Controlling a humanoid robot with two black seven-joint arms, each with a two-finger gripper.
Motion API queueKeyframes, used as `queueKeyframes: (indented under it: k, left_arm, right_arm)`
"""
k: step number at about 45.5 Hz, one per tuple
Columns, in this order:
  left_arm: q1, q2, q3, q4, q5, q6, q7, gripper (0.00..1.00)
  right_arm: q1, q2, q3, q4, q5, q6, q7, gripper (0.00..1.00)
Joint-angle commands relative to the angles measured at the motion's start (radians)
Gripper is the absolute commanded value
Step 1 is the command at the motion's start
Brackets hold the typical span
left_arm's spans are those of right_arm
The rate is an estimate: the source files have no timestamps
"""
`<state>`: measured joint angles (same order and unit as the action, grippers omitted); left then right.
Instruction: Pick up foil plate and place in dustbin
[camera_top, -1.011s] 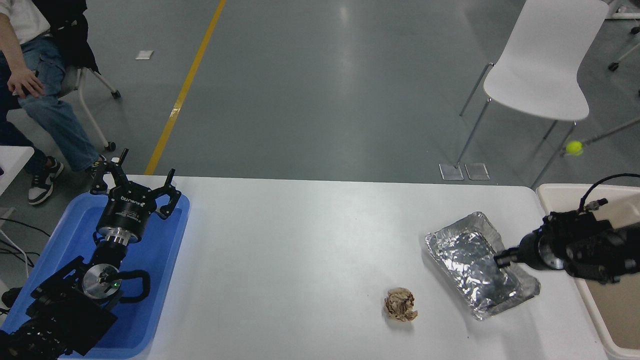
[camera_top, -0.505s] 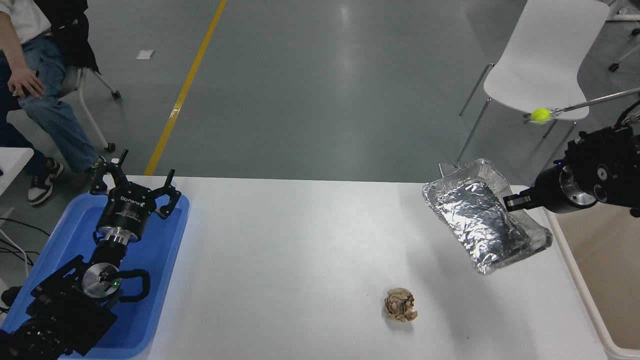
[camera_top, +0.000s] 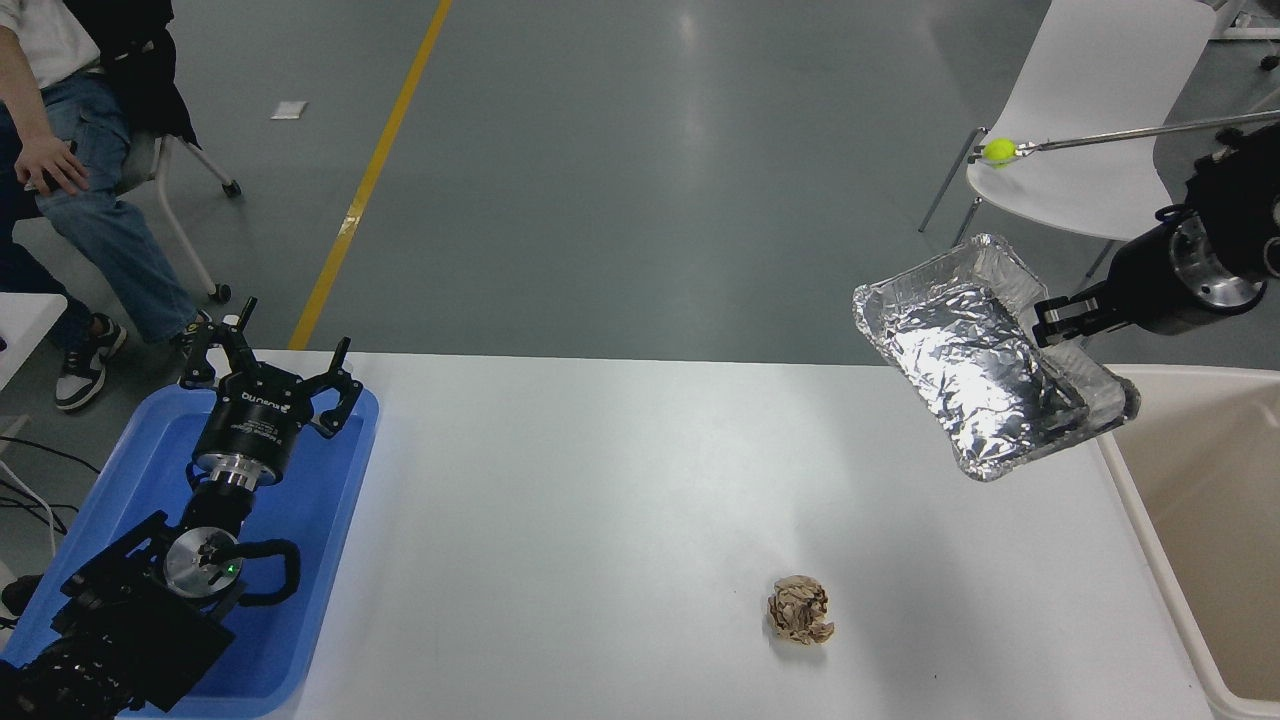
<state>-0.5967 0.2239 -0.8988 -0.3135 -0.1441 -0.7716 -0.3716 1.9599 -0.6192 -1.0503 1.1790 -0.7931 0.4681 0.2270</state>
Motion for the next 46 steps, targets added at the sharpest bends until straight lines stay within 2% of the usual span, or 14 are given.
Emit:
queueKeyframes:
  k: [1, 34, 46]
  left_arm:
    - [0.000, 0.000, 0.000, -0.001, 0.000, 0.000, 0.000, 1.00]
    - [0.000, 0.000, 0.000, 0.001, 0.000, 0.000, 0.000, 1.00]
    - [0.000, 0.000, 0.000, -0.001, 0.000, 0.000, 0.000, 1.00]
  right_arm:
    - [0.019, -0.002, 0.000, 0.004, 0.000, 0.015, 0.000, 0.00]
    - [0.014, -0.005, 0.001, -0.018, -0.006, 0.026, -0.001, 0.00]
    - [-0.212, -0.027, 0.007, -0.360, 0.003, 0.015, 0.000, 0.00]
